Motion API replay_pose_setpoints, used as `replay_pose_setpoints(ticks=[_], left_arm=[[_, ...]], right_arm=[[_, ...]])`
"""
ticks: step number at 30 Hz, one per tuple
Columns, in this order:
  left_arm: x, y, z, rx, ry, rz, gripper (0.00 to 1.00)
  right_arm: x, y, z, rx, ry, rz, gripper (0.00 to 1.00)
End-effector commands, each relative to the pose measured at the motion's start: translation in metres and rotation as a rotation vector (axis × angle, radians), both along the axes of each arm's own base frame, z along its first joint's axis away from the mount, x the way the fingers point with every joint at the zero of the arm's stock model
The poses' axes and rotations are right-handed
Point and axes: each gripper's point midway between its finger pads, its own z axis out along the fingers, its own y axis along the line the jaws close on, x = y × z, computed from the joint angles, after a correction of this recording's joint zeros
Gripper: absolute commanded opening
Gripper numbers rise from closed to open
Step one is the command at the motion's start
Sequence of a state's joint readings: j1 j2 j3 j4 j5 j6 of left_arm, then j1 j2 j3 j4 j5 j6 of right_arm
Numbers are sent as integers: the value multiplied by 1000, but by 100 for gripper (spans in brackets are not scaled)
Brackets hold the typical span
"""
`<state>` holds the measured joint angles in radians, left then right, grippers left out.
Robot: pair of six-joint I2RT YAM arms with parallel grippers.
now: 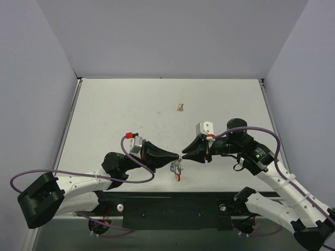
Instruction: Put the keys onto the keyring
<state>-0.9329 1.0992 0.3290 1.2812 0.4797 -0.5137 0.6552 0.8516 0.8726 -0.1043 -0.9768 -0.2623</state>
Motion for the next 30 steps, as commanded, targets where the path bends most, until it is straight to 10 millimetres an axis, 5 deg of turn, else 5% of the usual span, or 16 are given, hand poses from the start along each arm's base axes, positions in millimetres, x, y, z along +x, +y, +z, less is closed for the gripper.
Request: replay_pose_setpoints(ticks=[1, 20, 30], left_arm=[[-13, 21, 61, -216, -149, 6, 0], [-10, 22, 62, -232, -142, 22, 0], [-9, 24, 63, -238, -145, 35, 0]], right_arm=[[-4, 5, 5, 31, -29, 43, 20], [-11, 12, 14, 77, -8, 68, 23], [-9, 13, 7, 65, 16, 52, 11]])
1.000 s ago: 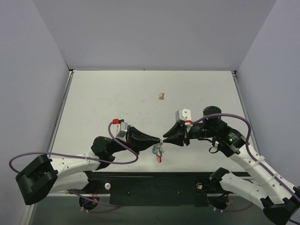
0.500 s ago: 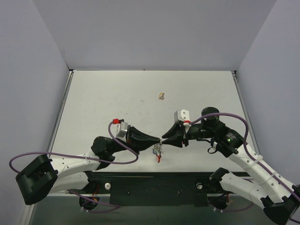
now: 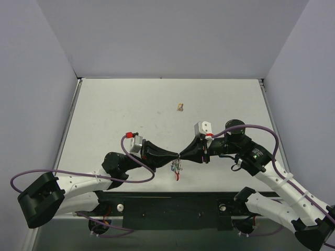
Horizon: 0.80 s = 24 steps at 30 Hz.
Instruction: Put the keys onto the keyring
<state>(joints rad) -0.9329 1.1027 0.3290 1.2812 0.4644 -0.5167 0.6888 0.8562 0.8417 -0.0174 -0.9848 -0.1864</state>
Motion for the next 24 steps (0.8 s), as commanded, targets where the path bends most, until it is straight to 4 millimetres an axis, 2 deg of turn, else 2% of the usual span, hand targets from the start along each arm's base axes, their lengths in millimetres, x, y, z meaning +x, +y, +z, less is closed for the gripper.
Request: replay_pose_setpoints(ticks=[1, 24], left_arm=[[-11, 25, 64, -237, -157, 27, 0], [-11, 27, 68, -247, -163, 41, 0]], right_arm=[[-2, 4, 5, 26, -16, 21, 12], [5, 6, 1, 21, -4, -12, 9]])
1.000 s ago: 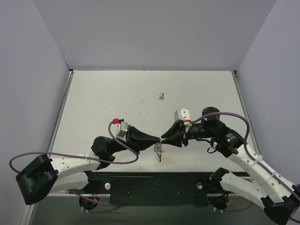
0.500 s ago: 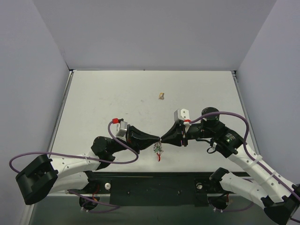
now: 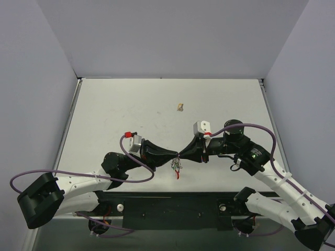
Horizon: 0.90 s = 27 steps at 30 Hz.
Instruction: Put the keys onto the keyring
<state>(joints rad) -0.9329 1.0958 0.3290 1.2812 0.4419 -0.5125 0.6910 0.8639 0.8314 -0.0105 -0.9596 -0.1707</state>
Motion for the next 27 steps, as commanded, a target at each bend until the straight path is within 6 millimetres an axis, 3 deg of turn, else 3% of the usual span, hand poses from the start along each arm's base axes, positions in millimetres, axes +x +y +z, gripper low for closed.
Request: replay_pose_setpoints(ticks=[1, 5, 16, 23, 27], left_arm=[[-15, 26, 64, -234, -167, 19, 0], [-14, 25, 64, -233, -162, 24, 0], [-9, 28, 58, -228, -130, 54, 0], [-10, 23, 50, -176, -98, 31, 32], [-10, 25, 47, -151, -88, 38, 38]], right_arm=[[0, 6, 7, 34, -21, 14, 8], [0, 6, 8, 35, -24, 14, 0], [-3, 2, 7, -2, -15, 18, 0], [-3, -1, 3, -30, -9, 11, 0], [-3, -3, 1, -41, -6, 4, 0]])
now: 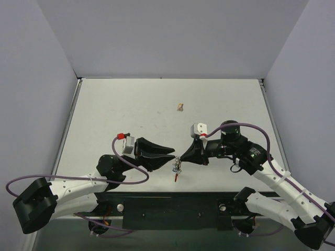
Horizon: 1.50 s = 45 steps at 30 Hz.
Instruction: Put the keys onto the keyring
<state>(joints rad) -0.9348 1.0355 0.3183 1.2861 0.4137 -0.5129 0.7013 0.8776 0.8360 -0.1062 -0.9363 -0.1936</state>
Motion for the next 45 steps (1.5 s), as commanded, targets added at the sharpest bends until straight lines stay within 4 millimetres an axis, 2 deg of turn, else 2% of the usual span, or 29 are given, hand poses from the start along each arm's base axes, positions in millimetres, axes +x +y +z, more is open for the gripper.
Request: replay_pose_setpoints(ticks=[1, 4, 5, 6, 7, 8, 9, 10, 11, 12, 13, 14, 15, 16, 17, 18, 19, 20, 24, 28, 33, 36, 45], left_arm=[[-7, 14, 30, -92, -67, 19, 39], [-4, 14, 23, -26, -58, 36, 40], [2, 7, 10, 58, -12, 43, 41], [2, 10, 13, 78, -38, 67, 41], [7, 5, 0, 176, 3, 72, 42], [8, 8, 4, 196, -32, 93, 42], [10, 6, -7, 264, -5, 96, 43], [10, 9, -4, 283, -40, 112, 43], [12, 9, -10, 336, -30, 116, 43], [12, 10, -12, 361, -48, 123, 45], [12, 11, -12, 388, -52, 126, 46], [14, 11, -15, 410, -65, 130, 49], [11, 10, -14, 428, -71, 117, 53], [13, 8, -15, 441, -87, 118, 61], [12, 6, -13, 453, -100, 106, 63], [13, 2, -16, 467, -98, 90, 64], [13, -2, -16, 477, -110, 72, 65], [13, -5, -18, 483, -109, 60, 65], [8, -26, -14, 474, -134, -18, 63], [4, -48, -17, 461, -155, -38, 58], [-2, -67, -21, 415, -173, -25, 49], [-8, -75, -18, 370, -191, -27, 47], [-15, -97, -34, 395, -190, -52, 45]], right_arm=[[1, 1, 20, 28, -57, 13, 0], [-1, -3, 15, -7, -61, 20, 0], [-4, -7, 10, -30, -45, 19, 0], [-3, -8, 10, -41, -65, 24, 0], [-5, -12, 5, -68, -72, 32, 0], [-5, -14, 5, -81, -76, 34, 0], [-7, -17, -1, -112, -78, 39, 0], [-6, -19, 3, -116, -93, 39, 0], [-8, -24, -4, -156, -97, 51, 0], [-7, -25, 0, -161, -117, 56, 0], [-11, -31, -9, -209, -111, 74, 0], [-10, -33, -4, -219, -128, 78, 0], [-15, -40, -15, -277, -117, 105, 0], [-14, -42, -8, -286, -132, 111, 0], [-19, -50, -17, -345, -124, 137, 0], [-19, -54, -13, -366, -135, 142, 0], [-25, -61, -20, -417, -118, 175, 0], [-23, -64, -15, -432, -144, 181, 0], [-32, -86, -21, -573, -103, 243, 0], [-29, -94, -21, -624, -118, 249, 0], [-28, -100, -27, -659, -107, 248, 0], [-28, -100, -29, -662, -92, 248, 0], [-25, -96, -26, -641, -74, 220, 0]])
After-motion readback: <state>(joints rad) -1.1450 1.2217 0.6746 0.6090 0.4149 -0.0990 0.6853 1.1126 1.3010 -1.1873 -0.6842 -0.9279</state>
